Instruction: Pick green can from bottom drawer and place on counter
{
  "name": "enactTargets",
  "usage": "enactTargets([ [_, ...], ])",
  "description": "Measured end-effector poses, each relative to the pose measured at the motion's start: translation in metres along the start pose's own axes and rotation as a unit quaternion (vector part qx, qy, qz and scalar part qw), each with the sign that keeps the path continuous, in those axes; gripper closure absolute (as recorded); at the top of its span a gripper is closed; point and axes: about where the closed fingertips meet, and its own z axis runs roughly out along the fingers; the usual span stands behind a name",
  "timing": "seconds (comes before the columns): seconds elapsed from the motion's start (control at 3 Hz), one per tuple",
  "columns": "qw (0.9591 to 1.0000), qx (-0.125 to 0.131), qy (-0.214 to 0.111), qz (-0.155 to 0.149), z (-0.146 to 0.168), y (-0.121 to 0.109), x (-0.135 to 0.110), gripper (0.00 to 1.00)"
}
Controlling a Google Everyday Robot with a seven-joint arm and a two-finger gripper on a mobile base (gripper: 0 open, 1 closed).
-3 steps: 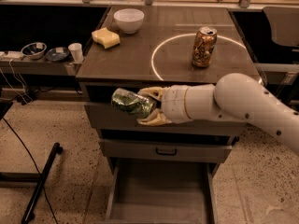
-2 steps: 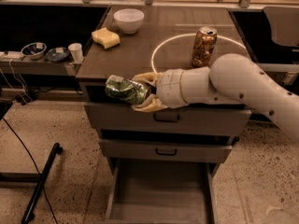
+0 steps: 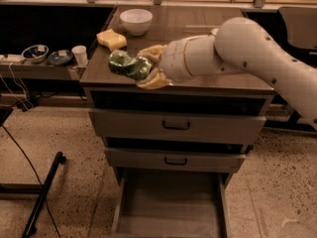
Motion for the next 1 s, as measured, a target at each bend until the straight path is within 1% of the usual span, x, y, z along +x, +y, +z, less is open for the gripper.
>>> enactTargets([
  [0.33, 0.9994, 0.012, 0.01, 0.031, 0.008, -0.03, 0.013, 1.0],
  [0.67, 0.9957, 0.032, 0.02, 0.084, 0.025, -0.05, 0.04, 1.0],
  [1.0, 0.9929, 0.047, 0.025, 0.106, 0.033, -0.059, 0.052, 1.0],
])
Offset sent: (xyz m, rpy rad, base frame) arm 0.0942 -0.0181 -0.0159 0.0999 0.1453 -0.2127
